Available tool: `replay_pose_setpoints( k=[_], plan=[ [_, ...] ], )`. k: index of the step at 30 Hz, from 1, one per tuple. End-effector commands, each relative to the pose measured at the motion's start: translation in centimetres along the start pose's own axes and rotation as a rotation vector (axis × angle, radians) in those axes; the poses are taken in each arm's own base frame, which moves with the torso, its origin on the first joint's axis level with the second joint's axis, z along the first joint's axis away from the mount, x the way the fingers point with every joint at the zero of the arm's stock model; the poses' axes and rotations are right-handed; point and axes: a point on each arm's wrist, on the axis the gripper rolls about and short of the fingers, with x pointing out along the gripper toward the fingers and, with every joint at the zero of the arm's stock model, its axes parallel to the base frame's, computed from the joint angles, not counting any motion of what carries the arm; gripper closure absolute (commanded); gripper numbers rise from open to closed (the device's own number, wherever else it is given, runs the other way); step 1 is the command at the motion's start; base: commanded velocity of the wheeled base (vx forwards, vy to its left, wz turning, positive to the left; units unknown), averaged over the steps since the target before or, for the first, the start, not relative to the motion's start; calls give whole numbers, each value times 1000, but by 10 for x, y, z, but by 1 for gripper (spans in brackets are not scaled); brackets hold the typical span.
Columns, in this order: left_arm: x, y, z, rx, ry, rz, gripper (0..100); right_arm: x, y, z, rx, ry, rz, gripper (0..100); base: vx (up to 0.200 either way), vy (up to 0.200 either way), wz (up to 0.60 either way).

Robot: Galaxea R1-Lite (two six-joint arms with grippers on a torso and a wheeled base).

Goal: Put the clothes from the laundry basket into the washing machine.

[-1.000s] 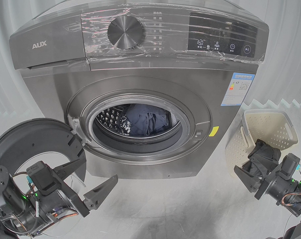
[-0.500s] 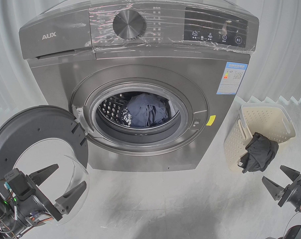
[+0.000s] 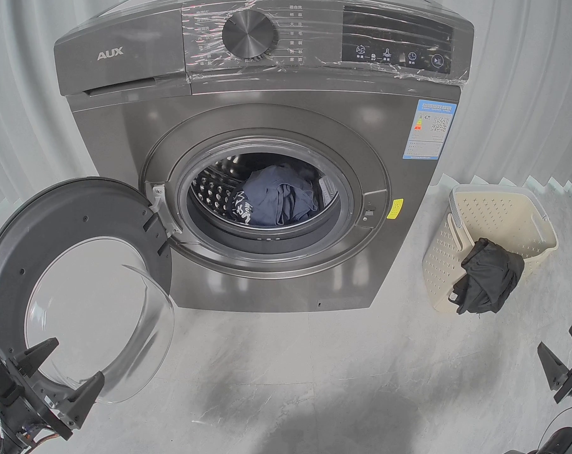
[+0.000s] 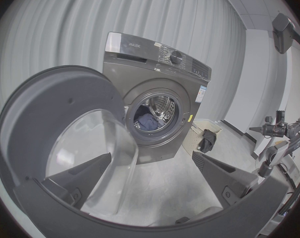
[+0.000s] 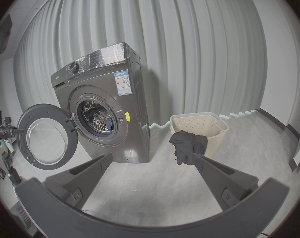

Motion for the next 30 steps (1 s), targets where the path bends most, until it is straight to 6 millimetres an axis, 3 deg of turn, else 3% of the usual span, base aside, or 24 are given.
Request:
replay_pose_setpoints(
  k=[1, 8, 14, 23, 26, 30],
  plan=[
    [-28, 8, -14, -17, -81, 104, 0, -30, -8, -22, 1, -93, -22, 0, 0, 0, 0],
    [-44, 8, -26, -22, -115, 157, 0, -41, -9, -34, -8, -136, -85, 0, 0, 0, 0],
    [-60, 4, -52, -23, -87, 126, 0, -42, -11, -34, -3, -143, -181, 0, 0, 0, 0],
    [-60, 5, -51, -7, -108, 265, 0, -42, -12, -31, 3, -176, -228, 0, 0, 0, 0],
    [-63, 0, -53, 15, -165, 298, 0, -44, -10, -34, -17, -174, -361, 0, 0, 0, 0],
    [-64, -2, -53, 12, -170, 191, 0, -48, -6, -42, -47, -179, -210, 0, 0, 0, 0]
  ],
)
